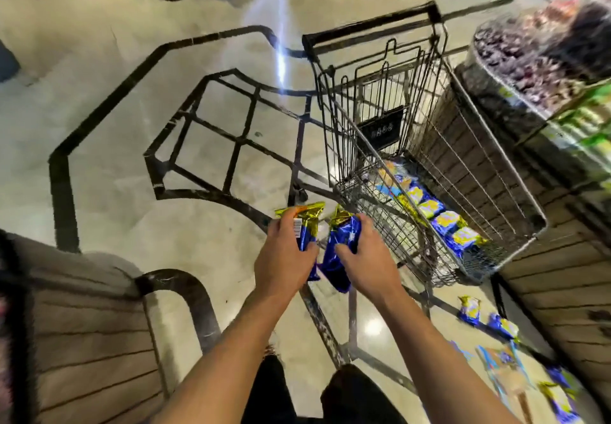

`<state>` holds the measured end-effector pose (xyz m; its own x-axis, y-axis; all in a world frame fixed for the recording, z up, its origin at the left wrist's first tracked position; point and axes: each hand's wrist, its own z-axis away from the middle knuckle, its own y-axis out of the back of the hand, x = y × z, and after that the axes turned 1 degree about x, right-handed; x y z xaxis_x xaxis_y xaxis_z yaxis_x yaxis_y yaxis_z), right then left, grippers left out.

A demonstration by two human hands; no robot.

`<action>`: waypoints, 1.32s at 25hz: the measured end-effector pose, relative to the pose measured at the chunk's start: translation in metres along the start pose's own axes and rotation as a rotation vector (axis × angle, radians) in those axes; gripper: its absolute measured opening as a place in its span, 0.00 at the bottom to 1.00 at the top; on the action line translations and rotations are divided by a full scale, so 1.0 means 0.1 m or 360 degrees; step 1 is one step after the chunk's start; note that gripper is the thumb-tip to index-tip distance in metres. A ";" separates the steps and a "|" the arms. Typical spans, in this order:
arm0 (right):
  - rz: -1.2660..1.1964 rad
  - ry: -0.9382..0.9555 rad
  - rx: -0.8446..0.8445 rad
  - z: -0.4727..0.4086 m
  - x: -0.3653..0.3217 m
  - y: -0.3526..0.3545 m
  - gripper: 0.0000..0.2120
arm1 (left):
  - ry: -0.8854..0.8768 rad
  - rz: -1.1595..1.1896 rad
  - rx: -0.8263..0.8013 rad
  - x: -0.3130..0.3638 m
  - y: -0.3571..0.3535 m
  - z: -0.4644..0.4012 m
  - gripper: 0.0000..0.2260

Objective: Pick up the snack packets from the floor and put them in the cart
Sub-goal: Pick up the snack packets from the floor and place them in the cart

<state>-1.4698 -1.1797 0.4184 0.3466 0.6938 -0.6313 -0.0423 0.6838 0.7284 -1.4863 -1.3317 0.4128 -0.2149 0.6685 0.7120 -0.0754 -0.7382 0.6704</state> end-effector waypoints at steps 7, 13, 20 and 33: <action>-0.0050 -0.0159 0.0247 -0.60 -0.17 0.22 0.30 | -0.0232 -0.0060 -0.0182 0.34 0.11 -0.91 0.29; -0.0195 -0.0287 0.0418 -1.19 0.01 0.60 0.26 | -0.0436 -0.0143 -0.0332 0.88 -0.26 -1.48 0.28; -0.0265 -0.0440 0.0466 -1.93 0.49 1.13 0.39 | -0.0564 -0.0273 -0.0469 1.75 -0.94 -2.07 0.27; -0.0368 -0.0658 0.0493 -2.84 1.34 1.82 0.33 | -0.0678 -0.0448 -0.0752 2.69 -2.04 -2.88 0.27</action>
<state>-1.6973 -0.8982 0.3904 0.6552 0.3449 -0.6722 0.3339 0.6659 0.6672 -1.8088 -1.0271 0.4078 0.2684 0.7463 0.6091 -0.5089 -0.4270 0.7475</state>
